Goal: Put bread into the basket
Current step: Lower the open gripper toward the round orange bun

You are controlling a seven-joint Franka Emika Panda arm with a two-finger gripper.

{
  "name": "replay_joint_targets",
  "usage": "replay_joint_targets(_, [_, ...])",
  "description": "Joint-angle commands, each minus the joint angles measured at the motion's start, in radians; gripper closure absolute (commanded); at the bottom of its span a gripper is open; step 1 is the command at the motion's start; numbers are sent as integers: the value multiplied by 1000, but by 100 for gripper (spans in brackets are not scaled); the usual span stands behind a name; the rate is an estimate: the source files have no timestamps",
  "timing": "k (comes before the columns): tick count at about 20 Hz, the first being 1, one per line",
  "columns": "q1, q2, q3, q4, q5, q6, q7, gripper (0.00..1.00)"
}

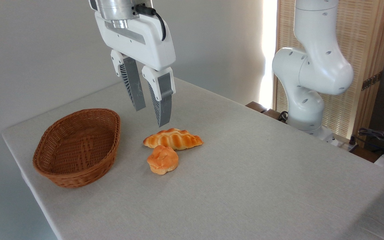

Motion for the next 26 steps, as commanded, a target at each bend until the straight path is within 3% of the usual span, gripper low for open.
replay_joint_targets(1, [0, 4, 4, 8, -13, -20, -5, 0])
replay_joint_targets(10, [-2, 5, 1, -17, -13, -20, -1, 0])
replay_joint_targets(17, [-11, -9, -30, -195, -13, 110, -1, 0])
replay_joint_targets(20, [-11, -5, -83, -259, -14, 156, -8, 0])
replay_joint_targets(22, [-11, -2, -117, -307, -23, 171, -15, 0])
replay_joint_targets(26, [-11, -1, -120, -364, -60, 213, -18, 0])
